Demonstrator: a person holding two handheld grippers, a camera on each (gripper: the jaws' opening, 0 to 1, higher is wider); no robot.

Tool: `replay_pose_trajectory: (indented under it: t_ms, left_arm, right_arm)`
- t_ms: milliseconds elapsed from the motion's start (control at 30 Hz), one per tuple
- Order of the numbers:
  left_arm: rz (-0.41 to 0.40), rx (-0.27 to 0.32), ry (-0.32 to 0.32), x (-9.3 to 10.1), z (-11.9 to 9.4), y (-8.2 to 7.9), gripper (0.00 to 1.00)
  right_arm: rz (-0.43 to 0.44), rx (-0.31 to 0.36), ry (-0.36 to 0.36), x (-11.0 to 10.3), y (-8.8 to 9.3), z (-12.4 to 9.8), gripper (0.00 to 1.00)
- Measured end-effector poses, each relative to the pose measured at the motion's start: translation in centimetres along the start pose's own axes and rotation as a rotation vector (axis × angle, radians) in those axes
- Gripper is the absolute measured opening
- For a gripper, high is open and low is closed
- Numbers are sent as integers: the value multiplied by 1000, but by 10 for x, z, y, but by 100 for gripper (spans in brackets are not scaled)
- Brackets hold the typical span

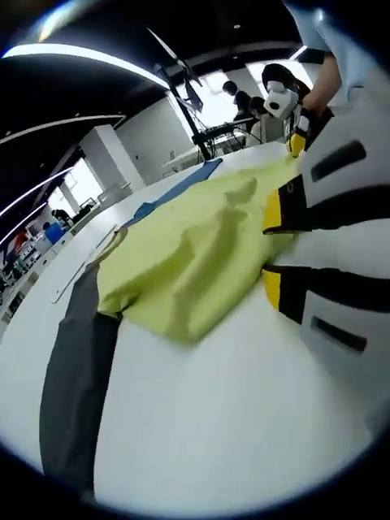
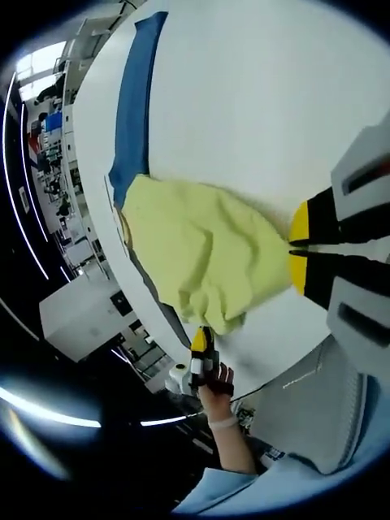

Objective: Fold the garment on the visible template until the final outline fits inside the template.

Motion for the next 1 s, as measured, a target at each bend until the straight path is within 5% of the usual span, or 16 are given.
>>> replay_pose_trajectory:
  t_ms: [33,167,500,833,1000]
  left_arm:
    - [17,-1,-17,-3,1,0,1]
    - [-68,29,20,5,0,-4,0]
    - [1,73,90,37,-5,-32,0]
    - [86,38,166,83,35,-68,0]
    - [123,7,156,90,63,-80,0]
  right_arm:
    - [1,0,0,0,0,0,0]
    - [-6,-4,3,0,1,0,0]
    - [-5,-9,1,2,1,-1,0]
    - [-3,-9,5,3,-2,-2,0]
    - [9,0,11,6,-4,-2,0]
Point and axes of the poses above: the point that each gripper's makers call its tool centre point, and the gripper's own axes: z roughly forward along the fingers, x roughly to its right, y roughly out of its underside, the point moved 6 cm from there along -z, roughly backward along the fingers, and after that the axes turned 2 degrees about -z, right-handed, at the moved point
